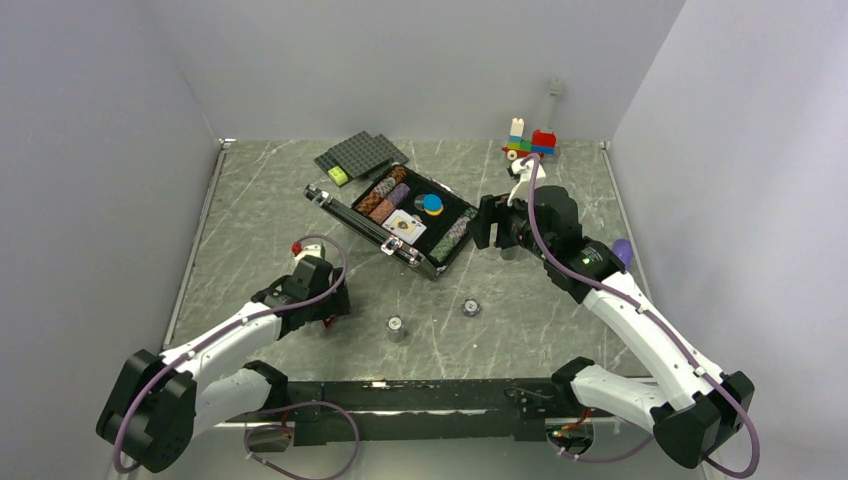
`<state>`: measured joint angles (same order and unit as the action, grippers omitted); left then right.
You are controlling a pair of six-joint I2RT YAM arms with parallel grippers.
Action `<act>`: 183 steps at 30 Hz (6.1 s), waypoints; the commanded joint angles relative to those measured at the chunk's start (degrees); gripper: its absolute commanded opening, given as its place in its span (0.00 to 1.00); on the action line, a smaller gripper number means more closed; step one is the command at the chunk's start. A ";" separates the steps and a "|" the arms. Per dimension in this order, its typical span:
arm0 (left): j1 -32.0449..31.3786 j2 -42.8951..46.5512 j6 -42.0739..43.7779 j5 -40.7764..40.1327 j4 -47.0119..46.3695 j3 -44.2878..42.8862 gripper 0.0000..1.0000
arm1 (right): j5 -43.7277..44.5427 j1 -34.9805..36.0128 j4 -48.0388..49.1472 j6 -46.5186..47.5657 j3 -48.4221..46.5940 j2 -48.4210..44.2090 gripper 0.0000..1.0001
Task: Pack up texas hold em set
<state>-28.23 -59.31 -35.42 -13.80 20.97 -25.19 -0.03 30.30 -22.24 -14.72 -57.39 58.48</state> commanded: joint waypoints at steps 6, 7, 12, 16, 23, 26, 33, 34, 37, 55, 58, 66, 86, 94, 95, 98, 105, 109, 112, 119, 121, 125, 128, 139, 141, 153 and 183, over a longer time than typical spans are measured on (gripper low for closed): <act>-1.27 -2.61 -2.26 -2.18 -1.89 -1.29 0.93 | 0.30 -0.23 4.03 -1.44 1.04 -0.48 0.76; -1.36 -2.77 -2.41 -2.27 -1.88 -1.17 0.92 | 0.31 -0.23 4.13 -1.52 1.00 -0.35 0.76; -2.20 -3.33 -2.85 -2.55 -1.51 -1.10 0.88 | 0.25 -0.16 4.30 -1.61 0.92 0.18 0.76; -2.94 -4.18 -1.02 -0.97 -3.58 -1.24 0.83 | -0.94 -0.21 4.49 -1.87 0.82 0.60 0.76; -4.29 -3.74 3.02 2.05 -8.28 -1.00 0.79 | -0.85 -0.20 4.24 -1.85 0.96 0.84 0.77; -4.80 -2.68 4.48 2.68 -9.32 -0.87 0.79 | -0.96 -0.16 4.35 -1.93 0.98 1.02 0.77; -8.45 -3.54 2.06 -3.71 0.37 -4.64 0.83 | -1.53 -0.18 4.64 -2.32 1.16 1.16 0.77; -9.28 -4.39 1.50 -4.87 1.60 -5.22 0.83 | -1.61 -0.18 4.72 -2.41 1.21 1.19 0.77; -11.61 -7.52 -0.02 -6.30 3.88 -6.64 0.83 | -1.90 -0.19 4.92 -2.59 1.48 1.33 0.77; -13.02 -9.29 -3.95 -9.53 6.99 -8.08 0.85 | -1.47 -0.21 4.50 -2.66 2.01 0.36 0.77; -13.02 -7.81 -4.13 -8.94 6.84 -7.65 0.85 | -1.72 -0.21 4.66 -2.77 1.95 0.54 0.77; -13.00 -6.11 -5.54 -8.42 8.20 -6.02 0.86 | -1.81 -0.18 4.60 -2.94 2.01 0.59 0.77; -12.91 -6.40 -5.89 -8.32 7.79 -4.48 0.80 | -1.49 -0.21 4.40 -3.18 2.52 0.03 0.78; -12.63 -6.70 -6.15 -7.33 6.87 -3.45 0.78 | -1.46 -0.17 4.48 -3.29 2.63 0.14 0.78; -12.50 -6.65 -6.21 -7.16 6.67 -3.35 0.77 | -1.44 -0.17 4.48 -3.30 2.70 0.14 0.78; -12.25 -6.46 -6.10 -6.74 6.35 -3.11 0.74 | -1.39 -0.11 4.49 -3.30 2.72 0.28 0.78; -11.03 -5.91 -5.79 -5.55 5.66 -2.33 0.68 | -1.20 -0.16 4.40 -3.31 2.80 0.29 0.78; -10.41 -5.90 -5.64 -5.49 5.77 -2.40 0.68 | -1.20 -0.16 4.40 -3.30 2.81 0.34 0.78; -10.25 -6.28 -5.56 -5.30 5.49 -2.70 0.75 | -1.29 -0.19 4.53 -3.30 2.89 0.40 0.78; -10.21 -7.93 -6.08 -6.29 4.71 -3.40 0.77 | -1.48 -0.19 4.66 -3.25 2.98 0.78 0.78; -10.23 -8.39 -6.08 -6.53 4.65 -3.70 0.76 | -1.24 -0.16 4.60 -3.14 2.98 0.83 0.78; -10.17 -9.30 -5.94 -6.33 4.44 -3.98 0.75 | -1.11 -0.17 4.66 -3.03 3.07 0.78 0.78; -10.21 -9.83 -5.69 -6.09 3.94 -4.16 0.75 | -1.26 -0.21 4.83 -3.03 3.24 1.02 0.78; -9.97 -10.23 -5.56 -5.28 3.38 -4.08 0.71 | -1.35 -0.16 4.92 -2.95 3.33 1.21 0.78; -9.97 -10.06 -5.47 -5.05 3.33 -3.91 0.68 | -1.20 -0.17 4.97 -2.95 3.33 1.20 0.78; -9.98 -2.51 0.76 -1.95 0.99 -4.00 0.51 | -2.25 -0.16 3.30 -3.03 2.67 -0.01 0.78; -31.31 10.02 22.60 5.15 3.52 -16.43 0.47 | -29.54 1.27 23.72 -37.21 29.37 -14.15 0.75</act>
<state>-56.29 -50.68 -15.68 -8.91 24.75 -38.68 -26.68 30.50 -8.71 -45.52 -29.30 43.90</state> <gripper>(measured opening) 0.638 0.763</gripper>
